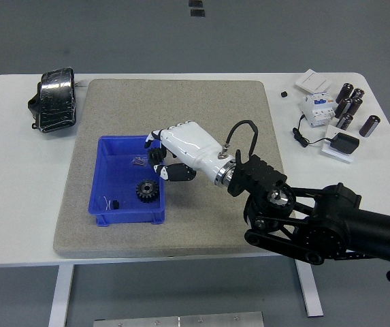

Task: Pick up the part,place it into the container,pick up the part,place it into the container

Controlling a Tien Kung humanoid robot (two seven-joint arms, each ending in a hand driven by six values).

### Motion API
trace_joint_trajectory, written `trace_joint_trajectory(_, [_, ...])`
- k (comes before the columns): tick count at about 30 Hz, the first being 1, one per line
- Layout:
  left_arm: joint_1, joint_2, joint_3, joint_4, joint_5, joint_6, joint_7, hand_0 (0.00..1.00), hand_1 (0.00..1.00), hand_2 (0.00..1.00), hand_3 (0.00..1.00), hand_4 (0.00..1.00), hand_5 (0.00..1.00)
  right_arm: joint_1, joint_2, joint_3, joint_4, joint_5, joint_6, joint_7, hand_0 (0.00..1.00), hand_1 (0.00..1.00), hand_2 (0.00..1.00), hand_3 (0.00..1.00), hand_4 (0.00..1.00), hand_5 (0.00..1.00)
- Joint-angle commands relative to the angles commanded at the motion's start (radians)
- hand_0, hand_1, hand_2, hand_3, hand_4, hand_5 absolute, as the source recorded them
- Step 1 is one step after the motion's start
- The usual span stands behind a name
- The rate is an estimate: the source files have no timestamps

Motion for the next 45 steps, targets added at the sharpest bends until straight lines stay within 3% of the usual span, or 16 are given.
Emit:
trace_joint_trajectory(8, [-0.002,0.005,-0.010,-0.001,0.018,0.000,0.008,0.687,0.686,0.690,0.655,0.768,0.269,0.042,0.129,-0.066,-0.082,-0.002,-0.063,0.003,0.227,0.361,0.406,0.660,0.567,0.261])
trace_joint_trajectory(11, [-0.004,0.006,-0.011,-0.001,0.020,-0.001,0.009,0.687,0.686,0.690,0.655,0.768,0.269,0.048,0.148,-0.075,-0.114,-0.002,-0.068,0.005,0.227,0.361,0.406,0.660,0.567,0.261])
trace_joint_trajectory(12, [-0.004,0.006,-0.013,-0.002,0.022,-0.001,0.010,0.686,0.687,0.690,0.649,0.769,0.278,0.049,0.151,-0.075,-0.121,-0.002,-0.065,0.004,0.286,0.465,0.584,0.672,0.598,0.296])
trace_joint_trajectory(17, [-0.005,0.006,-0.019,-0.002,0.030,-0.001,0.015,0.686,0.687,0.690,0.649,0.769,0.278,0.050,0.157,-0.079,-0.154,-0.002,-0.034,-0.002,0.286,0.465,0.584,0.672,0.598,0.296])
trace_joint_trajectory(18, [-0.005,0.005,-0.020,-0.002,0.030,-0.002,0.015,0.687,0.686,0.690,0.646,0.769,0.278,0.049,0.158,-0.082,-0.160,-0.004,-0.027,-0.005,0.484,0.664,0.719,0.687,0.669,0.342])
trace_joint_trajectory(23, [-0.006,0.005,-0.018,-0.002,0.029,-0.002,0.015,0.687,0.686,0.690,0.646,0.769,0.278,0.041,0.160,-0.096,-0.173,-0.016,0.009,-0.012,0.484,0.664,0.719,0.687,0.669,0.342])
trace_joint_trajectory(24, [-0.006,0.004,-0.018,-0.002,0.028,-0.002,0.015,0.686,0.687,0.690,0.641,0.769,0.279,0.039,0.160,-0.096,-0.173,-0.018,0.014,-0.014,0.695,0.752,0.782,0.711,0.769,0.413])
trace_joint_trajectory(25, [-0.006,0.004,-0.018,-0.002,0.029,-0.002,0.015,0.686,0.687,0.690,0.641,0.769,0.279,0.038,0.159,-0.095,-0.172,-0.019,0.018,-0.014,0.695,0.752,0.782,0.711,0.769,0.413])
trace_joint_trajectory(32, [-0.005,0.004,-0.020,-0.003,0.031,-0.001,0.017,0.686,0.686,0.690,0.640,0.767,0.280,0.018,0.127,-0.028,-0.121,0.004,0.024,-0.014,0.711,0.760,0.786,0.709,0.769,0.409])
trace_joint_trajectory(41, [0.000,0.000,-0.021,-0.003,0.032,-0.002,0.022,0.685,0.687,0.690,0.637,0.764,0.275,-0.047,0.015,0.167,0.016,0.064,0.024,-0.010,0.689,0.744,0.757,0.705,0.767,0.407])
trace_joint_trajectory(42, [0.001,0.000,-0.024,-0.003,0.036,-0.002,0.024,0.685,0.686,0.689,0.635,0.760,0.268,-0.050,0.004,0.188,0.023,0.068,0.021,-0.007,0.571,0.669,0.709,0.689,0.760,0.409])
trace_joint_trajectory(45, [0.003,0.001,-0.032,-0.003,0.046,-0.003,0.031,0.685,0.686,0.689,0.635,0.760,0.268,-0.061,-0.032,0.265,0.034,0.068,0.005,0.006,0.571,0.669,0.709,0.689,0.760,0.409])
